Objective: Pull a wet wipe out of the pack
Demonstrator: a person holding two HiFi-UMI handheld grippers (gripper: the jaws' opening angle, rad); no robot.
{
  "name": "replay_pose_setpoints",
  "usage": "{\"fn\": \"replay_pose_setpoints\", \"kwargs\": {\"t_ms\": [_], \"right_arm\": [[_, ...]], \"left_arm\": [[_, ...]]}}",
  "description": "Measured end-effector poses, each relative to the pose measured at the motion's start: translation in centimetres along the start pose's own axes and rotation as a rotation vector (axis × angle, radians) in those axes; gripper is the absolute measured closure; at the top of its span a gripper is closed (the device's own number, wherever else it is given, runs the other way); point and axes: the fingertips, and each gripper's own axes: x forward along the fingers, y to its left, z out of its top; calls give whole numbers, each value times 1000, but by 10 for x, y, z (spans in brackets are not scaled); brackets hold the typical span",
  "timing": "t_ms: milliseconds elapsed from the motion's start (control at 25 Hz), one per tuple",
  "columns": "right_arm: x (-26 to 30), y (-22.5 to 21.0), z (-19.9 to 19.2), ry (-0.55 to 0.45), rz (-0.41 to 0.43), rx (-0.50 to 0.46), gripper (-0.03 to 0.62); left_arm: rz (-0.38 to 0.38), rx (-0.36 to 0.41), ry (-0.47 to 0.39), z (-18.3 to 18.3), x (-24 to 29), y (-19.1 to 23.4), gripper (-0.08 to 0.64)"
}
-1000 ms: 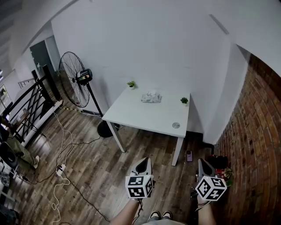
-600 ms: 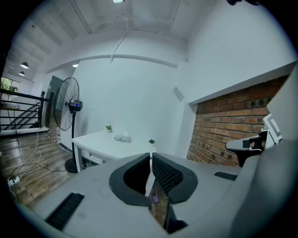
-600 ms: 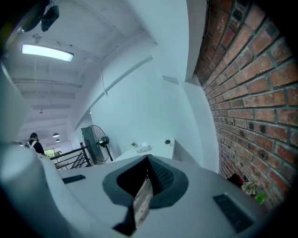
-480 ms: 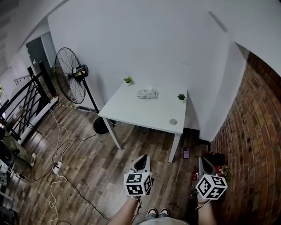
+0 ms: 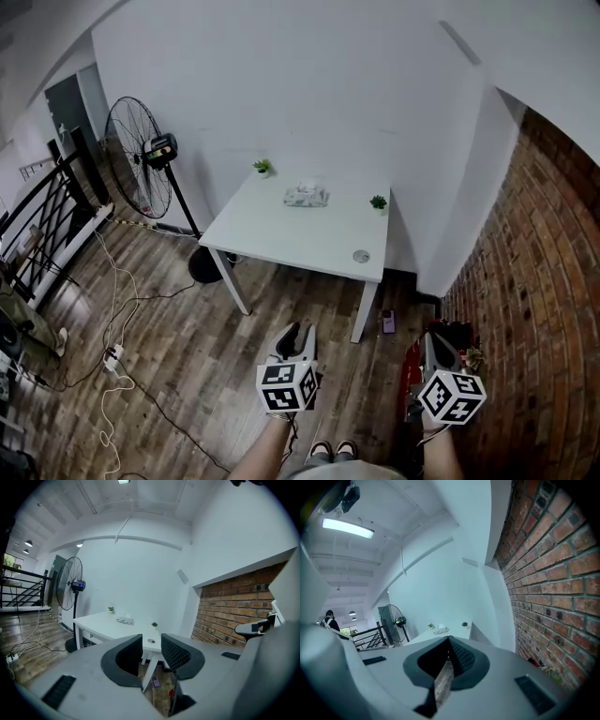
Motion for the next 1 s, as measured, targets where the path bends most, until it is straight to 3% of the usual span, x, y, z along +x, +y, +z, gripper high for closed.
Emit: {"fn": "replay_pose_setpoints", "kwargs": {"t_ms": [120,520,800,1000], "right_arm": [[0,0,0,-1,-11,3,591],[-1,10,-12,-8,-48,42,591],[-3,-3,-37,28,-105,84,591],[19,-15,-33,28,-110,91,591]], "left_arm": [[-10,9,3,1,2,1,417],[-45,77,37,-3,4,12,411],[-67,71,63,-9,14,20,411],[-62,76,75,-11,40,21,411]]}}
